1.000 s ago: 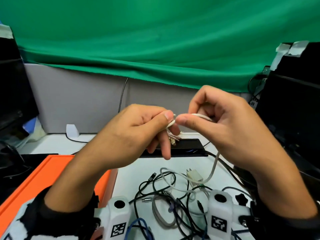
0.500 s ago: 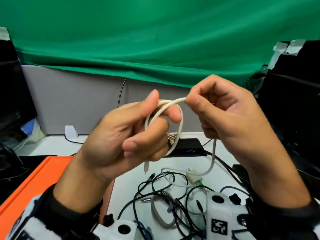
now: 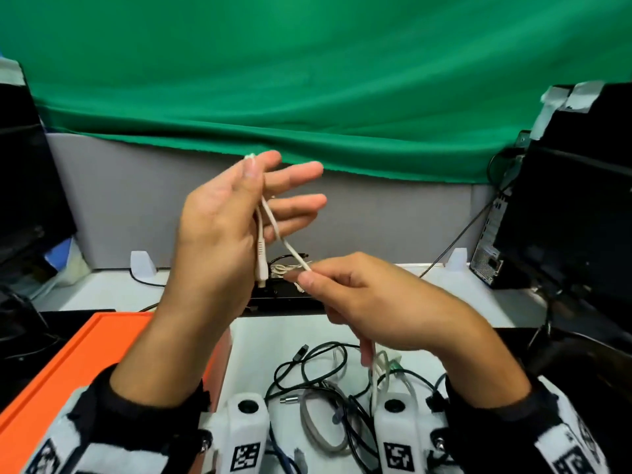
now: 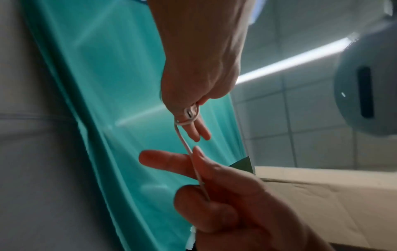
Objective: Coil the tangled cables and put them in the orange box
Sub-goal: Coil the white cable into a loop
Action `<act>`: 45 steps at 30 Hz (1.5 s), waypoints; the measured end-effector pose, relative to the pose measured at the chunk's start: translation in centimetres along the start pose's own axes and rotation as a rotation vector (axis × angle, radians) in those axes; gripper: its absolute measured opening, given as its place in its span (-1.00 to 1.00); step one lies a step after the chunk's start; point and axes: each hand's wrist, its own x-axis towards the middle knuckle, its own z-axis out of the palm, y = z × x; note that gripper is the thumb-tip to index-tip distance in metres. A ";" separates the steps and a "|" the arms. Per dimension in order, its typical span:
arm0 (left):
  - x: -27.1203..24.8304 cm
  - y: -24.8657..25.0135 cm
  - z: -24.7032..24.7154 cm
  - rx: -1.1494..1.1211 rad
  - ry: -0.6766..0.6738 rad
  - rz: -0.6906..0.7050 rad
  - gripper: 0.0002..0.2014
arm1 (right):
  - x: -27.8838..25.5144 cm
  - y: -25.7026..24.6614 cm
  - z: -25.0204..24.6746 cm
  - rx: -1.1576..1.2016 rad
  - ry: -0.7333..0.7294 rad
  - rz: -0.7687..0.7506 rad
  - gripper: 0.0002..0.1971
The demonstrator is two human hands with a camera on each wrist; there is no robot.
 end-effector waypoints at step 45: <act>-1.6 2.7 -2.2 -0.044 -0.817 -0.367 -0.68 | -1.9 -1.0 -1.6 0.187 0.567 -0.513 -0.86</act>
